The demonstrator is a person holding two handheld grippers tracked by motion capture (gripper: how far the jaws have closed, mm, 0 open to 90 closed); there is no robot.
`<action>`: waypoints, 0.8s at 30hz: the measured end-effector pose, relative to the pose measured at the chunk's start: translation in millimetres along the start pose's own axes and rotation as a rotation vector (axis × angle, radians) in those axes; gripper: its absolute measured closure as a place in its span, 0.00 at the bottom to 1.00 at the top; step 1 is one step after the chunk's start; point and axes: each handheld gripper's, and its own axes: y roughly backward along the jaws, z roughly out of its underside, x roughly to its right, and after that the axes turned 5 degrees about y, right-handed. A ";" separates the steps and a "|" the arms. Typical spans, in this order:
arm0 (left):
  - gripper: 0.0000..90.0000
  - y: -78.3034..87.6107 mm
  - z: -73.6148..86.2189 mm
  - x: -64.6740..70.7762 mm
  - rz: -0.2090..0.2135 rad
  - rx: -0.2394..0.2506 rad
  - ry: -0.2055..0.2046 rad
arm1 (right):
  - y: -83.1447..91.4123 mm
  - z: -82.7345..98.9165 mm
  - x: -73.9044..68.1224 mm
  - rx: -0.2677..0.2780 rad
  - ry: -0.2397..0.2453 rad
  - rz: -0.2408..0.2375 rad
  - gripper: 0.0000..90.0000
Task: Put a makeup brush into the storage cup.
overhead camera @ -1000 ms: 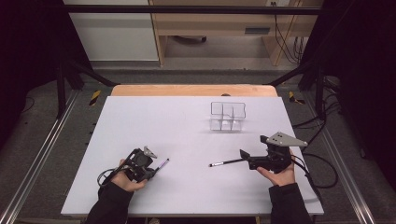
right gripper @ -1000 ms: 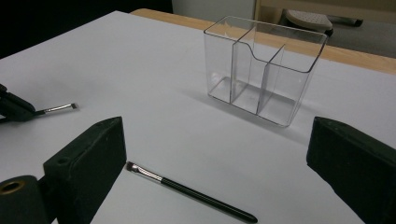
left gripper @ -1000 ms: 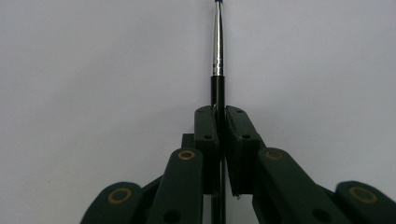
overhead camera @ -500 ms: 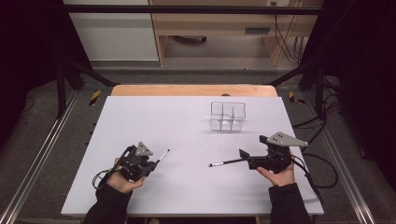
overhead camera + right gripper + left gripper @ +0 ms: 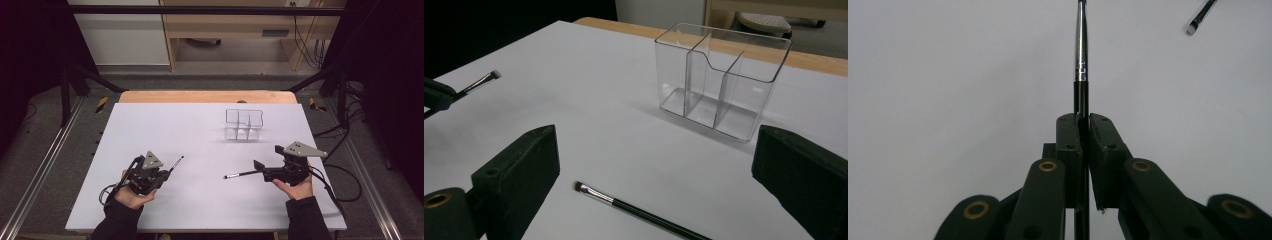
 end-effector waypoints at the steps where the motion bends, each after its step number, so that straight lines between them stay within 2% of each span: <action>1: 0.92 0.5 -0.3 0.6 0.000 0.006 -0.002 | -0.1 -0.4 -0.5 0.004 -0.006 -0.003 0.06; 13: 0.93 1.4 -0.1 6.6 0.005 0.057 0.011 | -3.5 -5.0 -9.0 0.038 -0.021 -0.007 0.06; 19: 0.92 1.6 -0.3 12.2 0.007 0.079 0.014 | -12.4 -5.1 -17.6 0.022 -0.018 -0.036 0.06; 24: 0.92 1.5 -1.7 15.4 0.010 0.101 0.014 | -16.6 -5.6 -20.9 0.016 -0.022 -0.043 0.06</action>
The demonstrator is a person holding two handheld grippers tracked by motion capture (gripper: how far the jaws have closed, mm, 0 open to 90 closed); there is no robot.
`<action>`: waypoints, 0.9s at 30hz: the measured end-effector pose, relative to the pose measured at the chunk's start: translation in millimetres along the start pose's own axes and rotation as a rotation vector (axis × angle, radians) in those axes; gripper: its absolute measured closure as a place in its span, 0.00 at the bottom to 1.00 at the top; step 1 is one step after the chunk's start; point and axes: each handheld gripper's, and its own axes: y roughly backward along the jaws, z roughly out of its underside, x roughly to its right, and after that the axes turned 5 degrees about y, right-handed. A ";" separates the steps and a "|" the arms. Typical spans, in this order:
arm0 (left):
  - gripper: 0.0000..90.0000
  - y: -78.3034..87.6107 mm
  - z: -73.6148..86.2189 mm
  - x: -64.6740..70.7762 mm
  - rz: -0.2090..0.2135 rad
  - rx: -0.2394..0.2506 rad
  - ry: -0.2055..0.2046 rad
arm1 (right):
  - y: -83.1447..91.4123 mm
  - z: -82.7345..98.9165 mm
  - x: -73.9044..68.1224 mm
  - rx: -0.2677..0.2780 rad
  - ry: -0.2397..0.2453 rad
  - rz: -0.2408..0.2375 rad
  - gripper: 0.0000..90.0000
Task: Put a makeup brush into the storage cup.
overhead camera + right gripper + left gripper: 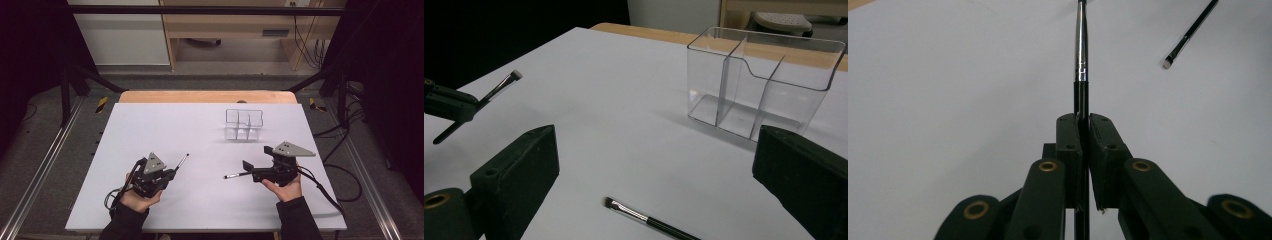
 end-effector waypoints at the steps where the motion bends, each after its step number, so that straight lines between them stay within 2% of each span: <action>1: 0.92 -0.1 -0.2 0.4 0.001 0.004 0.001 | -0.2 -0.4 -0.4 0.000 0.001 -0.001 0.06; 15: 0.92 11.3 -11.3 -2.4 0.003 0.113 0.041 | -7.3 -12.3 -9.2 0.031 -0.002 -0.019 0.07; 27: 0.92 12.8 -27.5 6.9 0.020 0.187 0.051 | -13.5 -30.7 -21.3 0.078 -0.004 -0.035 0.08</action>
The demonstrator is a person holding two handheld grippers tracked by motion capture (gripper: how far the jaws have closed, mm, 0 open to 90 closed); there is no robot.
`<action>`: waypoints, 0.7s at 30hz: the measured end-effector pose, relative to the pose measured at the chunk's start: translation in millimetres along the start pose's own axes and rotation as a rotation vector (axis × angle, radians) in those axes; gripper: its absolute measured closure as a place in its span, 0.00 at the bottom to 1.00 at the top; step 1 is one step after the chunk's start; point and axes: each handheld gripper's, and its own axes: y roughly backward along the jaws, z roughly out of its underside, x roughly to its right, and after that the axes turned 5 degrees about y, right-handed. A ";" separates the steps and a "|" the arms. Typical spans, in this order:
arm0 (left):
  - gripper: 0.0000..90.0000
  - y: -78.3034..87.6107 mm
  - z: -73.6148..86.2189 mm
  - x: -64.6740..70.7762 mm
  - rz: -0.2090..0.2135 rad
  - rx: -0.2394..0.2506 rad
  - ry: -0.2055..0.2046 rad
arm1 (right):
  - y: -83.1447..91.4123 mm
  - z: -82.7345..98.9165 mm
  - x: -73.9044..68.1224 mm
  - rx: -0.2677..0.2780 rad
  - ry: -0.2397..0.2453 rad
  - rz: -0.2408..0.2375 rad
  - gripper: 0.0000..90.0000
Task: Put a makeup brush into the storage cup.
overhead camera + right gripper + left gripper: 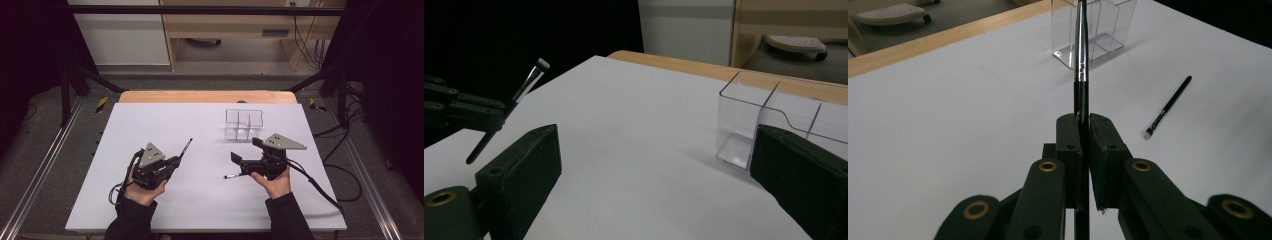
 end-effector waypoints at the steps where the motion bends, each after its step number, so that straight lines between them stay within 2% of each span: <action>1: 0.93 -0.5 -0.9 1.1 0.005 0.006 0.007 | -0.3 -1.4 -0.7 0.003 -0.001 -0.002 0.08; 5: 0.92 -1.8 -1.9 5.4 0.017 0.035 0.031 | -2.8 -6.7 -5.5 0.019 -0.005 -0.008 0.09; 14: 0.92 -9.7 -0.8 14.2 0.044 0.071 0.050 | -9.7 -13.7 -12.2 0.034 -0.009 -0.030 0.10; 21: 0.92 -18.2 1.1 20.8 0.034 0.092 0.051 | -16.5 -14.2 -16.3 0.055 -0.039 -0.053 0.12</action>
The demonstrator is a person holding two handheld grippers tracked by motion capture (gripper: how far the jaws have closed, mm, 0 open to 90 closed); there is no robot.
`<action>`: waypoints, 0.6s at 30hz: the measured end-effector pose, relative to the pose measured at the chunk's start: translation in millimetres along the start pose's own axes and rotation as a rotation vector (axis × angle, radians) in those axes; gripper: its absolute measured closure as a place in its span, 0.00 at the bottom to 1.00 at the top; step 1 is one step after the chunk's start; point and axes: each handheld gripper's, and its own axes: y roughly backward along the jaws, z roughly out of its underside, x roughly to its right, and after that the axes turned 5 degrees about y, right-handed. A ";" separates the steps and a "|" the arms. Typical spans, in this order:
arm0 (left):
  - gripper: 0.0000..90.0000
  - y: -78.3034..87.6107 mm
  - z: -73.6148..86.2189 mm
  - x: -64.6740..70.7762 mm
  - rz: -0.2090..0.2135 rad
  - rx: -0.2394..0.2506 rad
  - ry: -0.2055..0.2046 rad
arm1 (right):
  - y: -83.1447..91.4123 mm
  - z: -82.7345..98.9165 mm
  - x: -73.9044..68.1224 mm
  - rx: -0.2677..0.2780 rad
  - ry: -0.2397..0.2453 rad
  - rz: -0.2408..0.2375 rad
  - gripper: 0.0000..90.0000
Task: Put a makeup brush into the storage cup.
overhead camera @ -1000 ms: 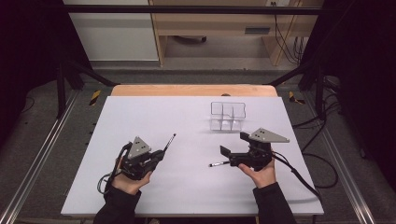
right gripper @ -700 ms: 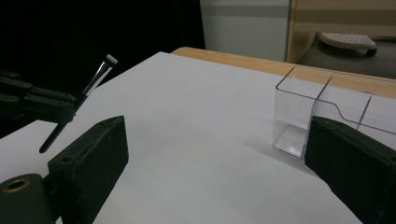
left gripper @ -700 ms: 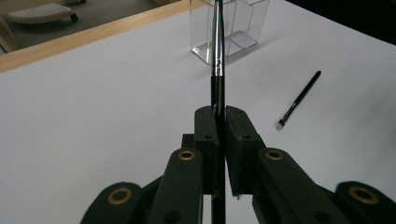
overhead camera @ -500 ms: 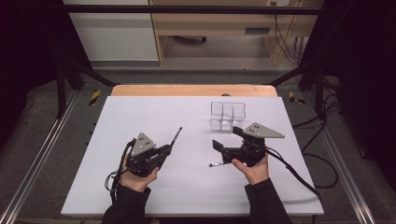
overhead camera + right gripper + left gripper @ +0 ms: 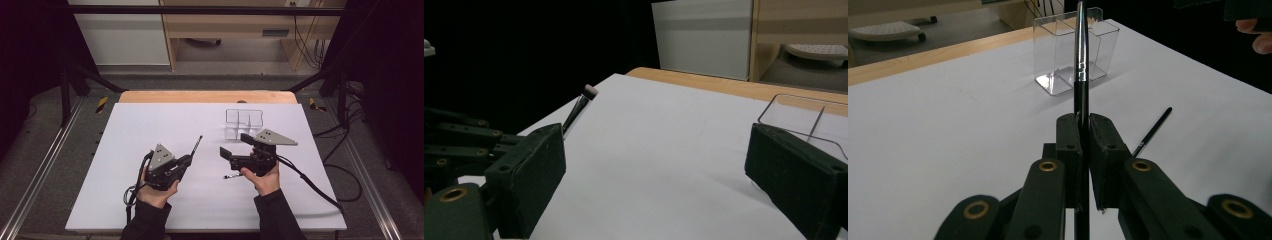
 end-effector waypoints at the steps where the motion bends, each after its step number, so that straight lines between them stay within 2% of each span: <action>1: 0.92 -1.8 0.7 1.1 -0.002 0.004 0.002 | -1.0 0.3 -0.1 0.001 -0.006 -0.002 0.12; 18: 0.92 -16.9 2.2 15.2 0.021 0.041 0.011 | -13.9 8.5 -4.8 0.005 -0.070 -0.046 0.18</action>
